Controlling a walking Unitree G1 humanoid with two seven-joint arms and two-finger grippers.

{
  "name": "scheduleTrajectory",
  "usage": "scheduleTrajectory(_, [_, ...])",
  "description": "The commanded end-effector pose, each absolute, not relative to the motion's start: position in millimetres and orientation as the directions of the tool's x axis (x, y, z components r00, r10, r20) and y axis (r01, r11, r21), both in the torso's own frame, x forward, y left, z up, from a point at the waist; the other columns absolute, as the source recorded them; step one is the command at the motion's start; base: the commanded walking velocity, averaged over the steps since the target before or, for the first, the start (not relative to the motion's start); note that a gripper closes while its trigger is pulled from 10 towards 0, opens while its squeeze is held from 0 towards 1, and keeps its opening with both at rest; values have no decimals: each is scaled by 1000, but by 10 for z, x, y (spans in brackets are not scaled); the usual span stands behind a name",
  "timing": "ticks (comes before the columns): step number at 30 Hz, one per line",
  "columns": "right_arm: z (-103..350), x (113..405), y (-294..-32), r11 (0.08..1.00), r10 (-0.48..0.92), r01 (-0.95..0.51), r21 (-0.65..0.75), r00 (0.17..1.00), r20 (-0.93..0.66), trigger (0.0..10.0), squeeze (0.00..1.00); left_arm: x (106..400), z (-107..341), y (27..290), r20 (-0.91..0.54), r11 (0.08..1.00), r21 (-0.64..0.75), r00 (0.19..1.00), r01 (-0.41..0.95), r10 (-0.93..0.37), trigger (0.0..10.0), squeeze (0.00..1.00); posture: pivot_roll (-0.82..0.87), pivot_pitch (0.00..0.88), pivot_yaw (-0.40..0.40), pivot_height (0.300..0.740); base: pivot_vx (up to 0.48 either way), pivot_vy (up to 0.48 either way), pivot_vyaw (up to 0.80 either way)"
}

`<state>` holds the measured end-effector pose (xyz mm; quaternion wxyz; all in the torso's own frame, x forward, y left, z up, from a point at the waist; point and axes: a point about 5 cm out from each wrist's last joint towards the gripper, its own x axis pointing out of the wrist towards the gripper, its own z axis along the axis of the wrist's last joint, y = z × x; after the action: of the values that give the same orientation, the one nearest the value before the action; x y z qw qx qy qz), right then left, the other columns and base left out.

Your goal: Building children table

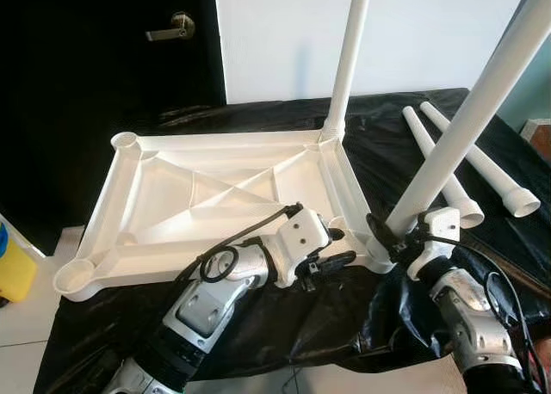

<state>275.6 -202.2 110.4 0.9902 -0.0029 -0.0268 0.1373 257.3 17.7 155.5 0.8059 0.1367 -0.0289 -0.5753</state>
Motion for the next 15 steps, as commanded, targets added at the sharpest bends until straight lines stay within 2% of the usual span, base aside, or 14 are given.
scheduleTrajectory(1, [896,2712,-1983,983,181,-179,35,982,-57,10000,0,2516,1546,151,-130,237,242,273,941,-953,10000,0,-46,22,9,740,0,0,0])
scheduleTrajectory(4, [892,2716,-1942,994,99,-96,41,993,-69,10000,0,2503,1542,146,-132,231,241,268,943,-954,10000,0,-49,23,11,740,0,0,0])
scheduleTrajectory(7, [882,2689,-1875,995,-89,93,34,992,-89,10000,0,2484,1534,129,-133,223,237,260,945,-956,10000,0,-55,27,7,740,0,0,0])
scheduleTrajectory(11, [884,2677,-1851,988,-141,145,42,986,-91,10000,0,2484,1534,127,-133,222,236,258,946,-957,10000,0,-55,27,7,740,0,0,0])
scheduleTrajectory(13, [891,2633,-1772,956,-281,288,62,955,-98,10000,0,2496,1537,120,-134,220,237,257,946,-957,10000,0,-61,26,6,740,0,0,0])
scheduleTrajectory(15, [896,2613,-1689,930,-345,355,91,932,-116,10000,0,2509,1543,112,-131,219,235,254,947,-958,10000,0,-61,24,7,740,0,0,0])
